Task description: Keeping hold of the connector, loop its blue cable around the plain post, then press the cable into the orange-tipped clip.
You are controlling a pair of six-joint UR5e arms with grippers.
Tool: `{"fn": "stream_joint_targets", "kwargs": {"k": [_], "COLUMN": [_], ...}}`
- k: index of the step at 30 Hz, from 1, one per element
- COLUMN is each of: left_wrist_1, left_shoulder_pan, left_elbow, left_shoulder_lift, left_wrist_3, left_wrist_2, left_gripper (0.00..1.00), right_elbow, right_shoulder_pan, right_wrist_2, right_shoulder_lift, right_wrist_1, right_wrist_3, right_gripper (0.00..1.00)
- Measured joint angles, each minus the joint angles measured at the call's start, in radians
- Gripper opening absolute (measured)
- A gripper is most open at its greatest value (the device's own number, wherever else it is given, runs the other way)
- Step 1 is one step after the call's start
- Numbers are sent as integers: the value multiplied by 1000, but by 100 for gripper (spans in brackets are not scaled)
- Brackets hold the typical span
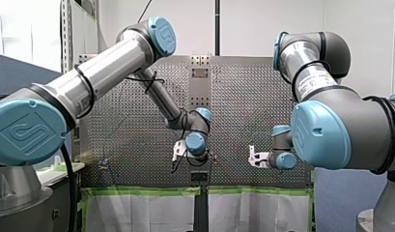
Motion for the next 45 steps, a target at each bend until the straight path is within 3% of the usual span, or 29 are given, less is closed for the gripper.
{"fn": "stream_joint_targets", "kwargs": {"k": [7,11,19,29,45], "left_wrist_1": [20,44,77,81,78], "left_shoulder_pan": [-63,-79,-70,-68,-67], "left_elbow": [-39,-55,-50,-48,-48], "left_shoulder_lift": [0,1,1,0,0], "left_wrist_3": [-2,-10,-41,-29,-31], "left_wrist_2": [-11,3,15,-53,-66], "left_gripper": [98,98,98,98,98], "right_elbow": [0,0,0,0,0], "right_shoulder_pan": [0,0,1,3,8], "right_wrist_2": [0,0,0,0,0], "right_shoulder_lift": [0,0,0,0,0], "right_wrist_1": [0,1,1,0,8], "right_wrist_3": [0,0,0,0,-2], "right_gripper": [0,0,0,0,0]}}
